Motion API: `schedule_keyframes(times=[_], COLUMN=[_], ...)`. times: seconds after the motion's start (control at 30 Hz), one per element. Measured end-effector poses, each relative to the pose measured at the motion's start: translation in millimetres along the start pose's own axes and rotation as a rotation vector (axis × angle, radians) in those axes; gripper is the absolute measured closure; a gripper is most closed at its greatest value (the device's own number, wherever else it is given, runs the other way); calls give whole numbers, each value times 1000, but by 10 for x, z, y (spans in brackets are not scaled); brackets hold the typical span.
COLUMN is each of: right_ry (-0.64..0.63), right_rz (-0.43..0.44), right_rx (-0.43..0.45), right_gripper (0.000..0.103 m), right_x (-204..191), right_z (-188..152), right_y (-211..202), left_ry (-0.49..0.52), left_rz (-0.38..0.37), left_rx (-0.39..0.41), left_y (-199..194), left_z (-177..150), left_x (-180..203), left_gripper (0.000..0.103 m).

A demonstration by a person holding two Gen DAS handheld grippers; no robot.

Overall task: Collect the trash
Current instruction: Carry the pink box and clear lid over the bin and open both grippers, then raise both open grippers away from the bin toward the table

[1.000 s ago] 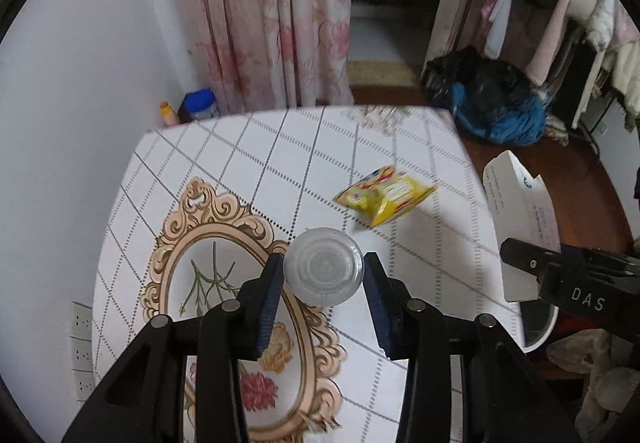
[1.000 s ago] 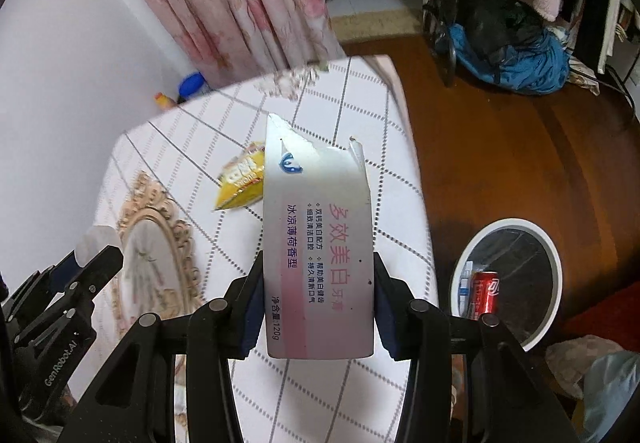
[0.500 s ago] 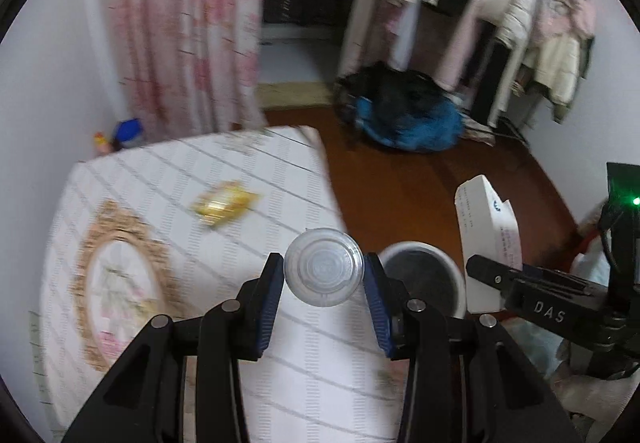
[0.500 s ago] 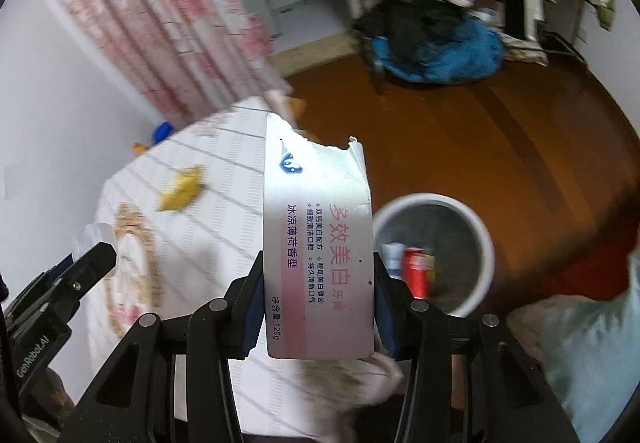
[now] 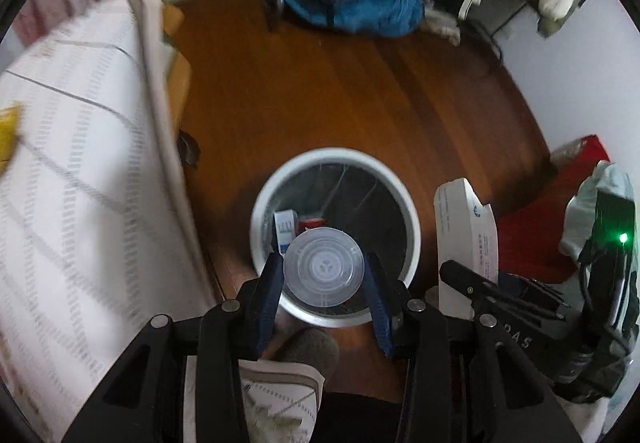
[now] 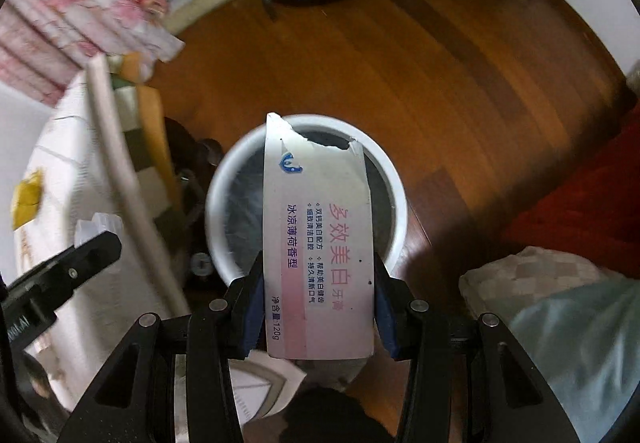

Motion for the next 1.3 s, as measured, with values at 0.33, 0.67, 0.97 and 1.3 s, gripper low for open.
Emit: schedule_keyframes(times=[0.33,0.67,0.97,1.3], right_ry=[29,28,20,27], right_rz=[12,-77,-116,-119], right_rx=[-85,-89,-80,-23], right_gripper=[17,3,3,3], right_x=[43,121,155,221], right_z=[107,-7,-72,-50], right_y=[732,672,535,85], left_ry=[-29,35,65,82], left_rz=[3,124,195,207], left_rx=[-124,-104,-65,-5], left_y=[611,491,378,62], left_z=[185,13,-47,10], left_x=[-110,-130,-128,-16], left_gripper=[18,6,6,6])
Point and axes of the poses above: each gripper's, at about its wrist camera, not at the fingertips, and y roughly the way its jaws point, x to its right, z to its top, the point moved 6 cm from there along y, roughly the way its jaws point, and after that the axes turned 11 degrees about -z, right-handed, at the moved point
